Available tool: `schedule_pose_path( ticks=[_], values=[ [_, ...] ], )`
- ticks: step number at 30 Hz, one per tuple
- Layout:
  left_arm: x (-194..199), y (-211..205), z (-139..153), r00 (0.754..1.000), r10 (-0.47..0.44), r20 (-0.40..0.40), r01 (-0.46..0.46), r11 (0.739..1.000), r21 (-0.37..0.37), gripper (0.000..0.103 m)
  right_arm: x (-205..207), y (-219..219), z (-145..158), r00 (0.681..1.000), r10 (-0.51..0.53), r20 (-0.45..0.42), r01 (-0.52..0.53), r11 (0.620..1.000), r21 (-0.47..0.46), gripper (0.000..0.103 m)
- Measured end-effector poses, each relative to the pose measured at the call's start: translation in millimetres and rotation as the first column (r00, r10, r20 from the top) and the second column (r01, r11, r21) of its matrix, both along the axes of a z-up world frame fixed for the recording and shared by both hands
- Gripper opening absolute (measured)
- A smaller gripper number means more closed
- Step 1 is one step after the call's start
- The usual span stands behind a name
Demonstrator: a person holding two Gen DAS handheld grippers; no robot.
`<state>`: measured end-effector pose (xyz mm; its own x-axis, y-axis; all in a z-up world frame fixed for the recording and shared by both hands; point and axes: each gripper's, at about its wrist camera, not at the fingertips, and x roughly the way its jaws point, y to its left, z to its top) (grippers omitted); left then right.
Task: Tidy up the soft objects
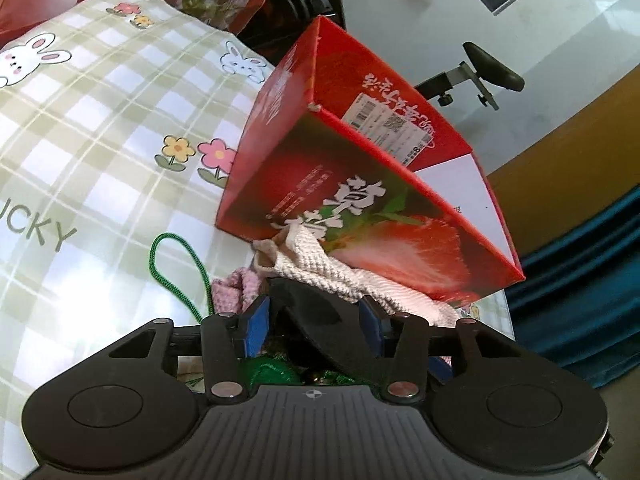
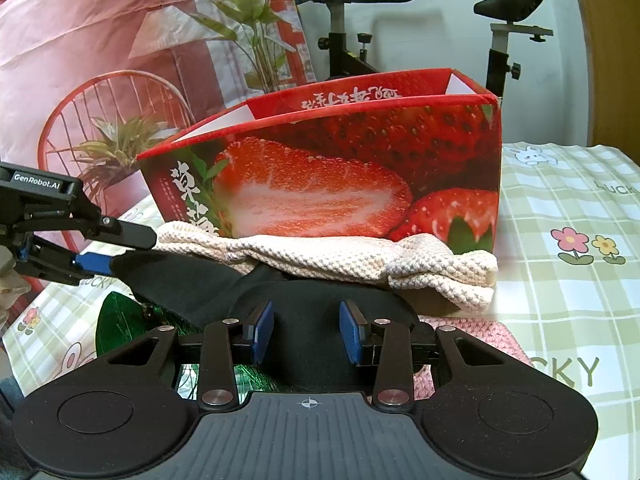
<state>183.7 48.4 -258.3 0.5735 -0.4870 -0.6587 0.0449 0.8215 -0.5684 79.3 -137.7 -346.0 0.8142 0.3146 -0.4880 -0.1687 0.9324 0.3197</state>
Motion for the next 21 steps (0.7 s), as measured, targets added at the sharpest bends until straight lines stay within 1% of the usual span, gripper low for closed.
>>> schedule_pose_path(
  ticks=[1, 4, 5, 6, 7, 9, 12, 13, 15, 16, 19, 21],
  values=[
    [1, 0, 1, 1.000, 0.003, 0.001, -0.003, 1.000, -0.001, 0.045, 0, 0, 0, 1.000, -0.001, 0.000, 0.001, 1.000, 0.001, 0.035],
    [3, -1, 0, 1.000, 0.009, -0.007, -0.009, 1.000, 0.004, 0.043, 0, 0, 0, 1.000, -0.002, -0.002, 0.002, 1.000, 0.002, 0.035],
    [4, -2, -2, 1.000, 0.006, -0.009, -0.006, 1.000, 0.012, 0.040, 0, 0, 0, 1.000, -0.003, -0.003, 0.003, 1.000, 0.002, 0.035],
    [4, -4, -3, 1.000, -0.001, -0.007, 0.001, 1.000, 0.027, 0.028, 0, 1, 1, 1.000, -0.004, -0.004, 0.004, 1.000, 0.002, 0.035],
    [2, -5, -4, 1.000, -0.007, -0.003, 0.007, 0.999, 0.041, 0.023, 0, 0, 2, 1.000, -0.005, -0.005, 0.005, 1.000, 0.005, 0.035],
    [-3, -9, -1, 0.999, -0.021, 0.034, 0.019, 0.998, 0.061, 0.019, -2, 0, 4, 1.000, -0.010, -0.007, 0.011, 1.000, 0.012, 0.035],
    [-12, -17, 12, 0.992, -0.063, 0.109, 0.051, 0.992, 0.112, 0.017, -6, -4, 6, 1.000, -0.026, -0.010, 0.026, 0.999, 0.037, 0.037],
    [-17, -19, 19, 0.986, -0.082, 0.144, 0.063, 0.990, 0.128, 0.016, -8, -6, 7, 0.999, -0.034, -0.012, 0.034, 0.998, 0.046, 0.038],
    [-26, -25, 32, 0.974, -0.110, 0.198, 0.079, 0.984, 0.158, 0.016, -11, -10, 9, 0.998, -0.054, -0.012, 0.055, 0.997, 0.060, 0.044],
    [-32, -27, 37, 0.968, -0.120, 0.221, 0.084, 0.982, 0.166, 0.015, -13, -12, 11, 0.998, -0.067, -0.010, 0.068, 0.995, 0.070, 0.045],
    [-47, -30, 46, 0.956, -0.132, 0.263, 0.089, 0.982, 0.168, 0.014, -15, -19, 13, 0.996, -0.091, -0.012, 0.092, 0.991, 0.098, 0.048],
    [-56, -29, 45, 0.957, -0.130, 0.259, 0.089, 0.982, 0.166, 0.014, -16, -22, 12, 0.995, -0.101, -0.019, 0.103, 0.989, 0.105, 0.049]
  ],
)
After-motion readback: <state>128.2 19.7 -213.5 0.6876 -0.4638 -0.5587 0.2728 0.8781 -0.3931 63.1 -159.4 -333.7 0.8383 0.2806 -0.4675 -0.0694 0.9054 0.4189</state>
